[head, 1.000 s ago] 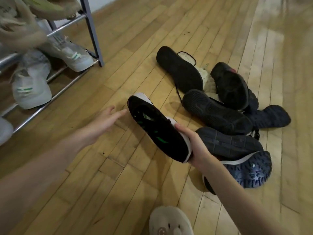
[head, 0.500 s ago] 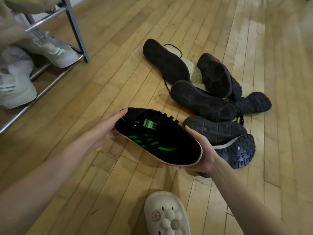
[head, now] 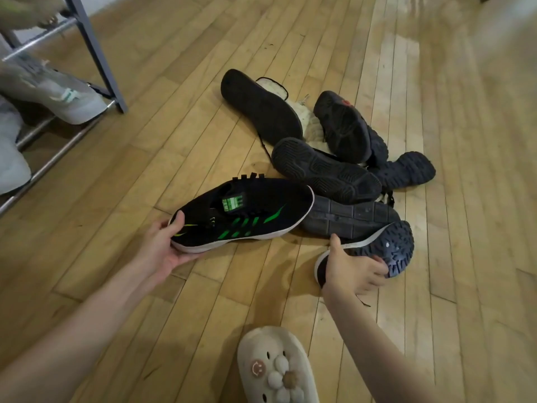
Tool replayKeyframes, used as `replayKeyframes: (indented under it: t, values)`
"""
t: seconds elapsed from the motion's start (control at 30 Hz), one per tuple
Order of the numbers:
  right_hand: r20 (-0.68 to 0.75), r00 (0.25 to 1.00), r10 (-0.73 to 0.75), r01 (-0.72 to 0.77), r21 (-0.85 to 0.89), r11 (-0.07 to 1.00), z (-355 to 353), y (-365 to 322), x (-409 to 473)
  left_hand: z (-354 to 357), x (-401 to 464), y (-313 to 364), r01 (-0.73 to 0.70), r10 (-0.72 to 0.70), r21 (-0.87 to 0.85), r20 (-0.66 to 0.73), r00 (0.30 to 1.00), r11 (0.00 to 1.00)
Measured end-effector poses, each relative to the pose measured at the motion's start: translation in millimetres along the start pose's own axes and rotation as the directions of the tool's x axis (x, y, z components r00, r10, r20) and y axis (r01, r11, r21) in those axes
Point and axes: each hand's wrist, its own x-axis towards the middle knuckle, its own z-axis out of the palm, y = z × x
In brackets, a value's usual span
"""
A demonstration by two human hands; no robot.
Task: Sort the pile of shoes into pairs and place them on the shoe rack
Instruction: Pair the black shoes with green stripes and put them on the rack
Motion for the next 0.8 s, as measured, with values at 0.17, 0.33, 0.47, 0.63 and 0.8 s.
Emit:
replayKeyframes:
  t: [0.17,0.33,0.47,0.63,0.8]
  values:
    - [0.011,0.995,0.098,-0.094,-0.195,0.976,4,-3,16,0,-6,-7,-0.001,0.002,-0.054,0.017,1.0,0.999]
    - [0.078,0.955,0.287,-0.281,-0.084,0.956,2,-4,23,0,-11,-7,-0.034,0.036,-0.058,0.025,0.999,0.998]
    - [0.168,0.954,0.248,-0.296,0.41,0.863,-8,-5,2,1,-15,-3,-0.085,0.088,-0.106,0.022,0.996,0.991]
    - [0.283,0.943,-0.174,-0.037,0.611,0.791,-16,-7,-59,-8,-19,7,-0.115,0.093,-0.276,-0.091,0.992,0.954]
    - [0.565,0.664,-0.49,0.09,0.589,0.803,-7,-4,-80,-23,-33,8,-0.132,0.072,-0.344,-0.182,0.981,0.93]
